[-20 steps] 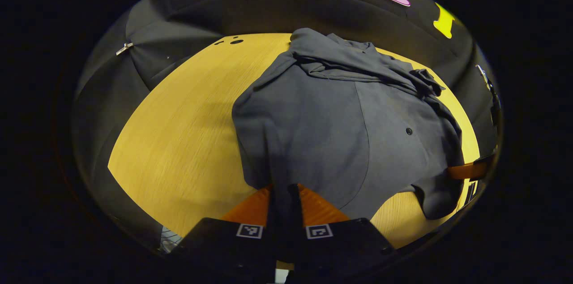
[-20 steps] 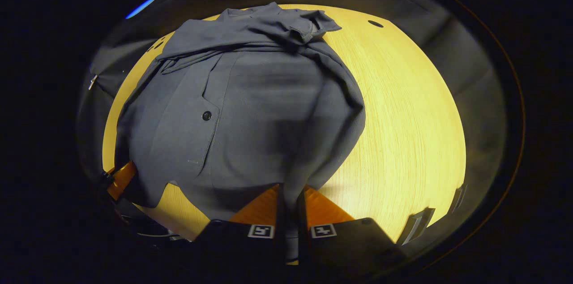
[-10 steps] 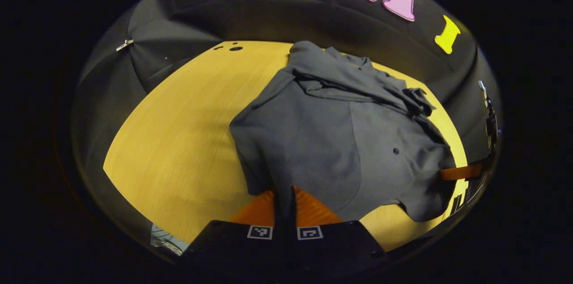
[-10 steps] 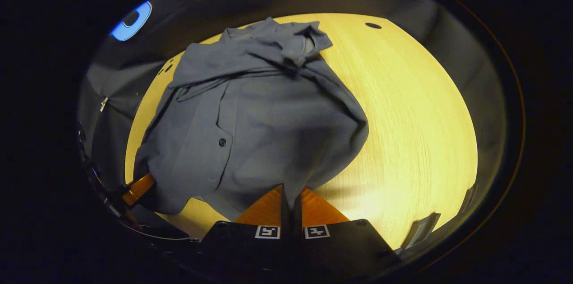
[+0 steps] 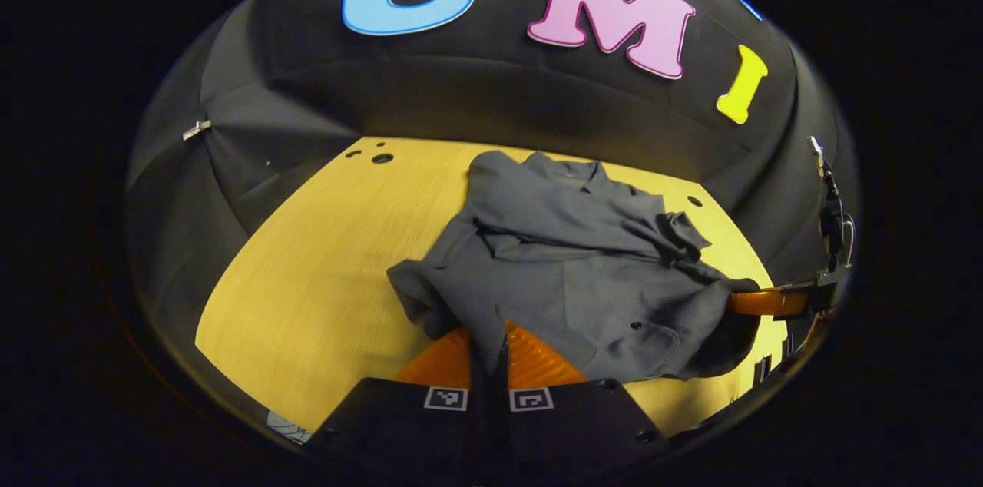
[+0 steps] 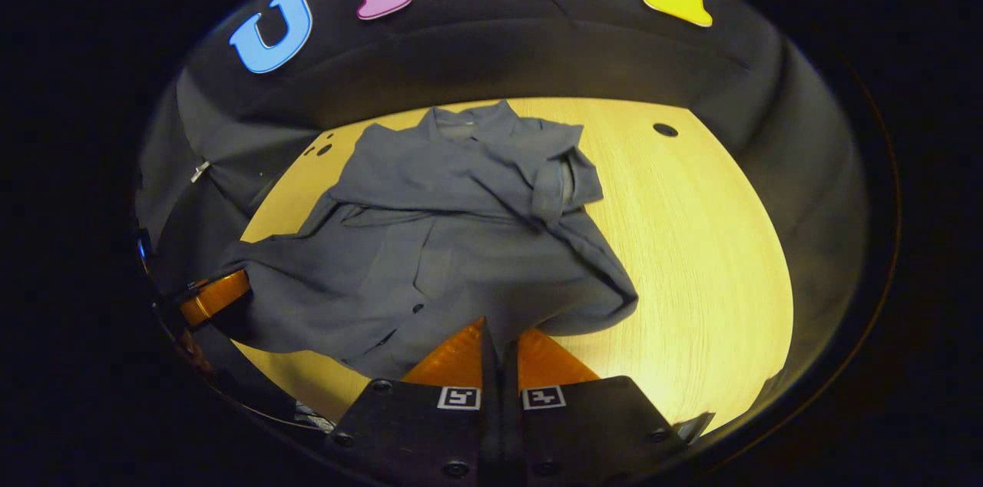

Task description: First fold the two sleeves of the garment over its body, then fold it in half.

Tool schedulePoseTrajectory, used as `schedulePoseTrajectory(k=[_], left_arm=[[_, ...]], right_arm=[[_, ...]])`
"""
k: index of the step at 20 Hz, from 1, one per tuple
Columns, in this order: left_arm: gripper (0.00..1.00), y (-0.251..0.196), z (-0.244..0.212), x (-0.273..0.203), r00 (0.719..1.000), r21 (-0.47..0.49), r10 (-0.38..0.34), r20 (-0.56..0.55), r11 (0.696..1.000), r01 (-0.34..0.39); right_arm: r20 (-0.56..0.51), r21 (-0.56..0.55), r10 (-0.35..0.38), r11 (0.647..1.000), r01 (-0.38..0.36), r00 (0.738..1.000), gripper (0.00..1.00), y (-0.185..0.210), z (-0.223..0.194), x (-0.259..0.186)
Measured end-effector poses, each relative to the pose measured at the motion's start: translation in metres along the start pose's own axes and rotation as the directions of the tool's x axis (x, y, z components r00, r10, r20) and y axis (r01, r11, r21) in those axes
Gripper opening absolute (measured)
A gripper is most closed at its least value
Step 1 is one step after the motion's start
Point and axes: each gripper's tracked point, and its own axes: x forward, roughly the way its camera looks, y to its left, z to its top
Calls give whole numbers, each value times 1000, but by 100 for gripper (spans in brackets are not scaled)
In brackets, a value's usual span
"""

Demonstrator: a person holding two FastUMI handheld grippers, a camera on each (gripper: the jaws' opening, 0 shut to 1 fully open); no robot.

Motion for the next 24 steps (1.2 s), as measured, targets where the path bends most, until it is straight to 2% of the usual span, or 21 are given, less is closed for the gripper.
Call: schedulePoseTrajectory(k=[9, 10, 11, 17, 24], left_arm=[[6, -16, 88, 21, 993, -39, -16, 116, 999, 21], [2, -15, 99, 25, 992, -42, -15, 128, 999, 21], [6, -15, 110, 30, 990, -43, -13, 141, 999, 20], [6, -26, 164, 74, 982, -14, -18, 188, 1000, 21], [5, -32, 211, 146, 975, 0, -12, 221, 1000, 12]], right_arm=[[125, -31, -5, 999, 9, 992, 5, -9, 80, 7], [139, -35, -4, 999, 9, 990, 5, -11, 90, 10], [155, -34, -1, 999, 6, 988, 5, -11, 101, 13], [227, -23, 5, 1000, 0, 974, 5, -23, 163, 38], [263, 7, -7, 1000, 6, 965, 5, -40, 214, 87]])
